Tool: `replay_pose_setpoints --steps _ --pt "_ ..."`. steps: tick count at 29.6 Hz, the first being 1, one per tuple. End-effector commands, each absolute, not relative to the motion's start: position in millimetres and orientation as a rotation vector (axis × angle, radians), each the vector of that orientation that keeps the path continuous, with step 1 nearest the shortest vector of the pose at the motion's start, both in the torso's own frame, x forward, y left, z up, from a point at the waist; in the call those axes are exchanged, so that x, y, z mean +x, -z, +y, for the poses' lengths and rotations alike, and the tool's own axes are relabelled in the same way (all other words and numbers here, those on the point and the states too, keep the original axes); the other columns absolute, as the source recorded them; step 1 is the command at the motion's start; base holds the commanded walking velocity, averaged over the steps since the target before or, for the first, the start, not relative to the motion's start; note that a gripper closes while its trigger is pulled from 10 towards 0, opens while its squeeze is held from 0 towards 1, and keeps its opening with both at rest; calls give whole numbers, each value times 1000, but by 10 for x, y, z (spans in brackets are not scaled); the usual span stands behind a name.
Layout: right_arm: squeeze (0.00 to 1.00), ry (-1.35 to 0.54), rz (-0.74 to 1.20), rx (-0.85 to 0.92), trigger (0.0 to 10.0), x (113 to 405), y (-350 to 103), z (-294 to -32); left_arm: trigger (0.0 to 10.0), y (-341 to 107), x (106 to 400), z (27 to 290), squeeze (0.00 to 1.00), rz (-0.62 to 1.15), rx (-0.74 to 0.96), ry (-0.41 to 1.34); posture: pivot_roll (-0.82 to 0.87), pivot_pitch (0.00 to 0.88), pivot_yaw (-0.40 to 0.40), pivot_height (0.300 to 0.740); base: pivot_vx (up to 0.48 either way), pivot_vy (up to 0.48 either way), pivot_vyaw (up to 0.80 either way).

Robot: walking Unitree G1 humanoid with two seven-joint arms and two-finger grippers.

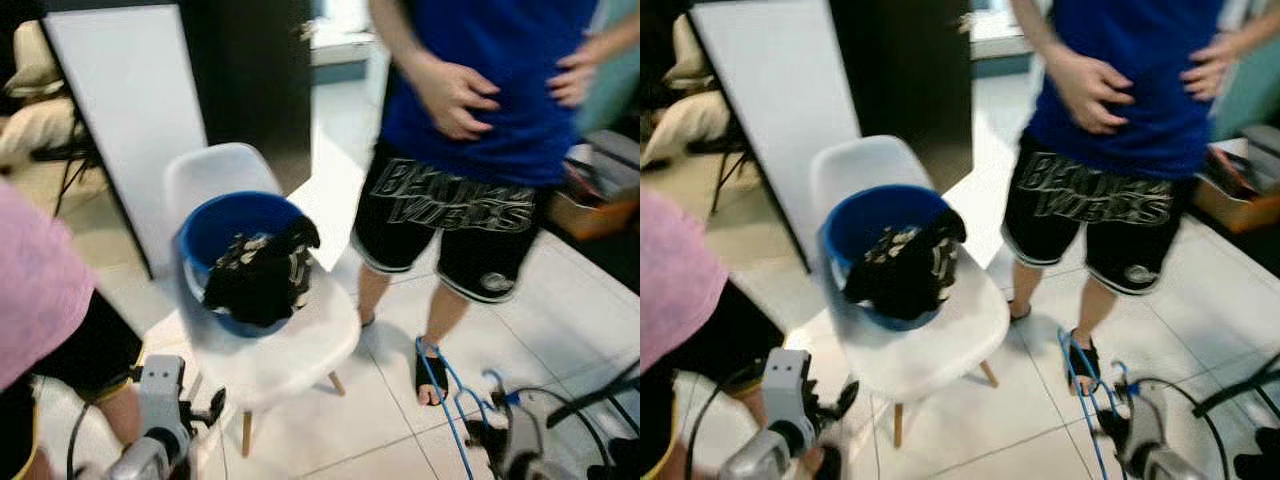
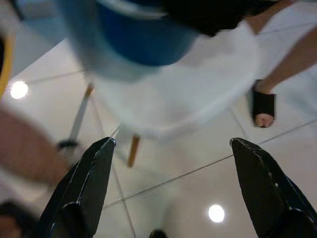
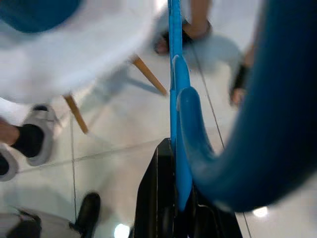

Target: Hang hanger

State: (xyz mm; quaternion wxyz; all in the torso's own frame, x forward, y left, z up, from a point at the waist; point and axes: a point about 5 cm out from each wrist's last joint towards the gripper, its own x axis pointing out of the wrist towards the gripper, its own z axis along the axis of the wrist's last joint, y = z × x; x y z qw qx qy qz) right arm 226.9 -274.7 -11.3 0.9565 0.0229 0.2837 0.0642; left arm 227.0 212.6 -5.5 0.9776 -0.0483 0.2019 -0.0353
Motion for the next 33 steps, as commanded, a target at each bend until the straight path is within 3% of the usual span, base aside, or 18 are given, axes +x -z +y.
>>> replay_pose_setpoints --steps 1,9,33 --pt "0 -122 604 50 10000 2178 174 -2769 10000 72 2259 2112 0 421 -99 77 -7 0 -34 740 0 0 800" --pt "0 -98 599 67 10000 2179 175 -2791 10000 62 2257 2093 0 422 -87 89 -9 0 -34 740 0 -120 759" --pt "0 -86 583 88 10000 2205 150 -2806 10000 41 2262 2082 0 418 -92 84 -8 0 -36 740 0 -463 0"
